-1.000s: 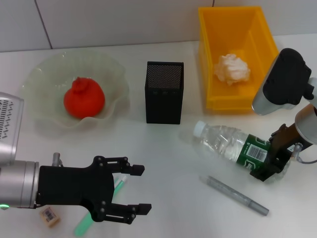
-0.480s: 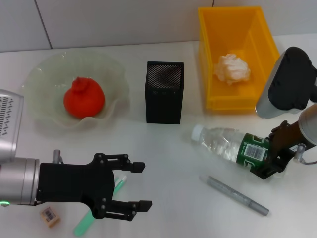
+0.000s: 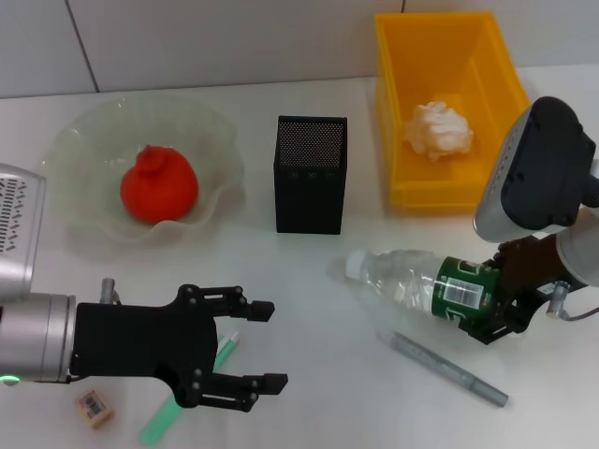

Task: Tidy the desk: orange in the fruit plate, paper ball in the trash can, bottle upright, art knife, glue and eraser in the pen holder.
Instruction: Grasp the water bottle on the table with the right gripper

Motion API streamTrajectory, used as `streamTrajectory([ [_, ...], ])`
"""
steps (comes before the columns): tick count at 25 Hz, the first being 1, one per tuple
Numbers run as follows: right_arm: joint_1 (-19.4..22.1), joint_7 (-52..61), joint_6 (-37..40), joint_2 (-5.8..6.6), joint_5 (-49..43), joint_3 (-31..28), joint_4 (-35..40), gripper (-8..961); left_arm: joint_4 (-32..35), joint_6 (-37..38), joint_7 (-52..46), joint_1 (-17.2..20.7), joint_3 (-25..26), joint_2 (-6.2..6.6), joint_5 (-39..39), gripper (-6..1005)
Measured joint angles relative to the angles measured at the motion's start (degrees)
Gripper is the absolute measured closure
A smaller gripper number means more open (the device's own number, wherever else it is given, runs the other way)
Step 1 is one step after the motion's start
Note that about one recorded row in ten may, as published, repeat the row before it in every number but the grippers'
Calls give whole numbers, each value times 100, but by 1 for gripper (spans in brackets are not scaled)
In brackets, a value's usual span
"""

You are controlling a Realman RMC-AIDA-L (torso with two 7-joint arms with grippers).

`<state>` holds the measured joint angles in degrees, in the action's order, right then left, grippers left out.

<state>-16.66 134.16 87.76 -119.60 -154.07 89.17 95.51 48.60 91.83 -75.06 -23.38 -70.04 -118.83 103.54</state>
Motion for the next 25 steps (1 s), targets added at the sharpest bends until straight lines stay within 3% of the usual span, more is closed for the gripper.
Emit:
streamTrajectory([
  [15,197,40,21,-2,62,83,405,186,0,-43,0,1,0,9,-49,200],
  [25,28,291,30,26,7,14,-83,187,0,-43,0,-3,-10,10,-54,200],
])
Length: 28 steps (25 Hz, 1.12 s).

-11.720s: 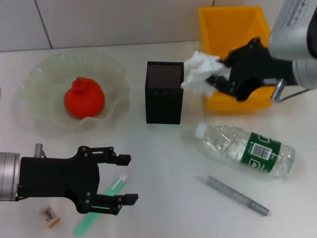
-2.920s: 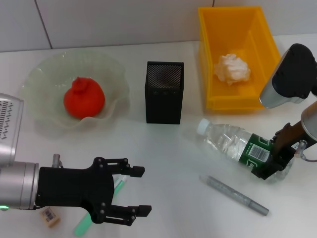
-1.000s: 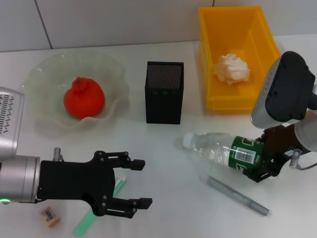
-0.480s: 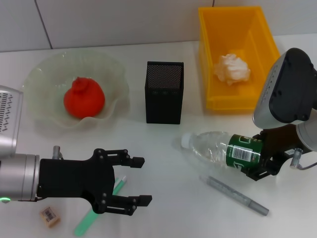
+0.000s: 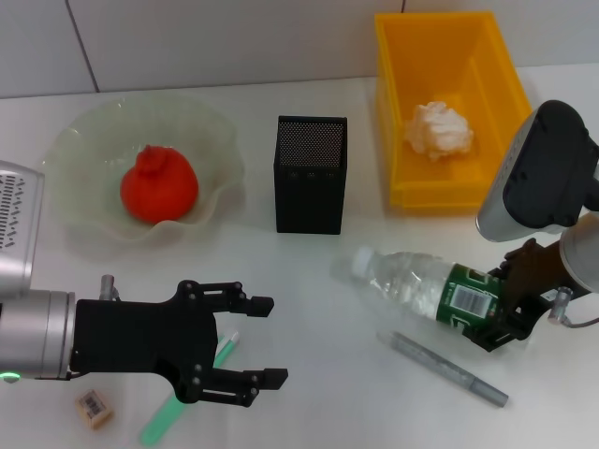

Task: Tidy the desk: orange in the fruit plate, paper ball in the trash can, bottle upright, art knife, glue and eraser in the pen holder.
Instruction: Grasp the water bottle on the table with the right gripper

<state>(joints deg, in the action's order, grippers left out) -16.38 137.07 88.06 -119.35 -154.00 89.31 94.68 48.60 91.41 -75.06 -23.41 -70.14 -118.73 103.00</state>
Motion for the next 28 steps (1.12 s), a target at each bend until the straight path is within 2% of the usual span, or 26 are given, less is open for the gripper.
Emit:
streamTrajectory([
  [7,-119,395,-7,9,-420,-45,-148,188,0,0,0,-4,-23,-7,0,200],
  [14,-295,379,-2,16,-408,-40,-457,188,-7,0,0,21,-35,-10,1,200],
  [28,-314,316,-68,8,-382,-2,-428,190,-9,0,0,47,-32,-10,1,200],
])
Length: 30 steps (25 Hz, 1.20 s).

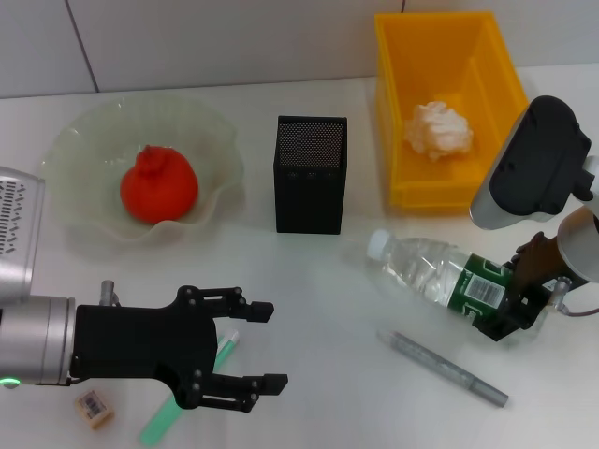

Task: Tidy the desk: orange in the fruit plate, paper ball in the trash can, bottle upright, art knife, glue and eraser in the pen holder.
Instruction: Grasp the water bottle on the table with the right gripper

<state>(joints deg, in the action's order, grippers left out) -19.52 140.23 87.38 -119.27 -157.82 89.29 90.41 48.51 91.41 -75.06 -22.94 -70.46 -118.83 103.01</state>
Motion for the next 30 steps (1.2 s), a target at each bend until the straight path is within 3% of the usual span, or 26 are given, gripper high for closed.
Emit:
streamTrajectory([
  [30,-81,-155,-27,1,-30,74,-104,162,0,0,-28,-39,24,9,0,200],
])
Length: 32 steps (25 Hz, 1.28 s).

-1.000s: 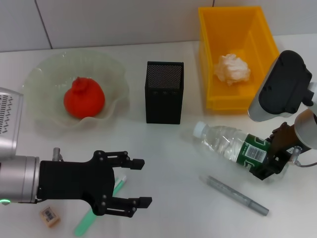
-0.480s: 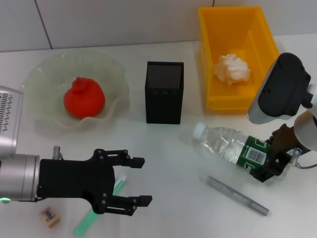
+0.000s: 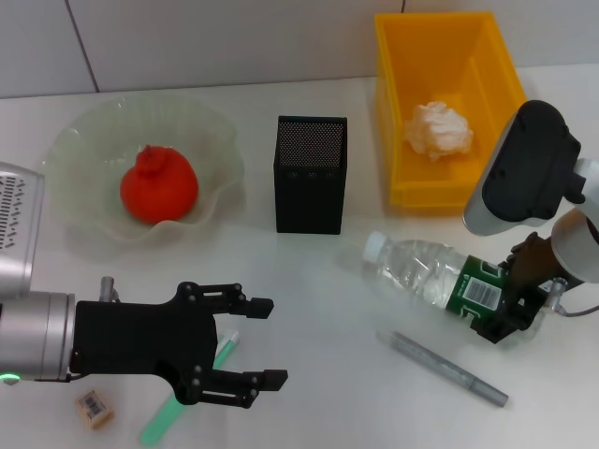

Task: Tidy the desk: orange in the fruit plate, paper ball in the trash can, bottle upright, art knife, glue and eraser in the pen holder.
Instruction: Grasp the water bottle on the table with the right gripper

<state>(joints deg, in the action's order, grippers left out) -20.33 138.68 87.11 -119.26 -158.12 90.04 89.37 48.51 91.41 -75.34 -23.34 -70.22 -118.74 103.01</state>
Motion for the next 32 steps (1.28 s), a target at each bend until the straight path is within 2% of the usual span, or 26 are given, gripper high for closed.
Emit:
streamTrajectory([
  [11,-143,35,-39,-1,-7,-11,-60,162,0,-72,-6,6,-15,0,-3,200],
  [21,-47,30,15,-10,21,-17,-59,163,1,-72,-22,24,-8,7,-10,200],
  [32,-141,-18,22,-4,32,9,-78,163,1,-70,-31,-4,-36,4,-10,200],
])
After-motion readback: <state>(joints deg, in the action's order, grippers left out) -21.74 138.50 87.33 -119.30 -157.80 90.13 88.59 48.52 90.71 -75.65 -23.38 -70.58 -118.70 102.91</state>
